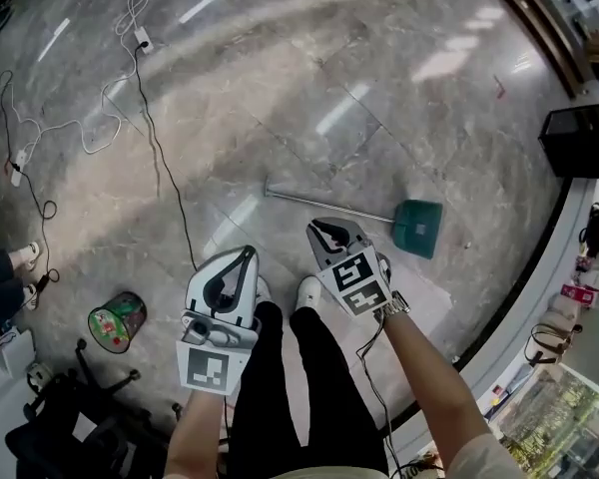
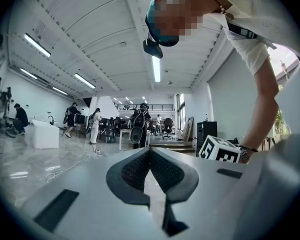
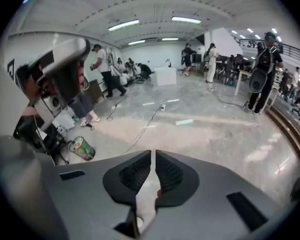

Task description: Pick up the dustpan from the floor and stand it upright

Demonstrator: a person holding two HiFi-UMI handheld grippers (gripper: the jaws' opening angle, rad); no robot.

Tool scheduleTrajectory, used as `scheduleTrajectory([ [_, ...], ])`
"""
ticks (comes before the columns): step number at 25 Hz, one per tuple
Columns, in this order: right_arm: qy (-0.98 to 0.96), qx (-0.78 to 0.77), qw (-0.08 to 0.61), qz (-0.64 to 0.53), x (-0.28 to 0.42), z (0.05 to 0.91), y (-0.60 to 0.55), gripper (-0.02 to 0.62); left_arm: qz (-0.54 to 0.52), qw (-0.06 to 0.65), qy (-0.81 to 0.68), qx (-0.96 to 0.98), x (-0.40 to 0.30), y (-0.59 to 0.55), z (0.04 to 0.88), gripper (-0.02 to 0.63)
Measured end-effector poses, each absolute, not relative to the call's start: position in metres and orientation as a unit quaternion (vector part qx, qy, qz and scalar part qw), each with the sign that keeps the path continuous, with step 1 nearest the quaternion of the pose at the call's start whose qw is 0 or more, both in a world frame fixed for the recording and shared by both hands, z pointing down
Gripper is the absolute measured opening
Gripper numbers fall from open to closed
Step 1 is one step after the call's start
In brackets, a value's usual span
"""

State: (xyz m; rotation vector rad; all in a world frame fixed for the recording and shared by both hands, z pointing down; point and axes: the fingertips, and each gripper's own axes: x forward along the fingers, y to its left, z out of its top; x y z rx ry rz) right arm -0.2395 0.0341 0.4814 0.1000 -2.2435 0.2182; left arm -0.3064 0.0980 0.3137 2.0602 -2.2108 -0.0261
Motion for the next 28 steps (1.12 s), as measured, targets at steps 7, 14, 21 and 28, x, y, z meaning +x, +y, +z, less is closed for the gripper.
scheduleTrajectory([
  [7, -0.846, -0.070, 0.528, 0.024, -0.269, 0.718, 0.050, 0.103, 0.004, 0.069, -0.715, 0.696, -0.340, 0.088, 0.502, 0.011],
  [14, -0.807, -0.125, 0.576, -0.036, -0.275, 0.947, 0.069, 0.107, 0.005, 0.082, -0.719, 0.690, -0.372, 0.098, 0.701, 0.011],
  [21, -0.784, -0.162, 0.595, -0.066, -0.302, 1.113, 0.045, 0.107, -0.032, 0.084, -0.702, 0.707, -0.393, 0.093, 0.842, 0.011],
  [28, -0.732, -0.210, 0.644, -0.068, -0.302, 1.180, 0.032, 0.107, -0.051, 0.032, -0.666, 0.744, -0.383, 0.068, 0.883, 0.011],
])
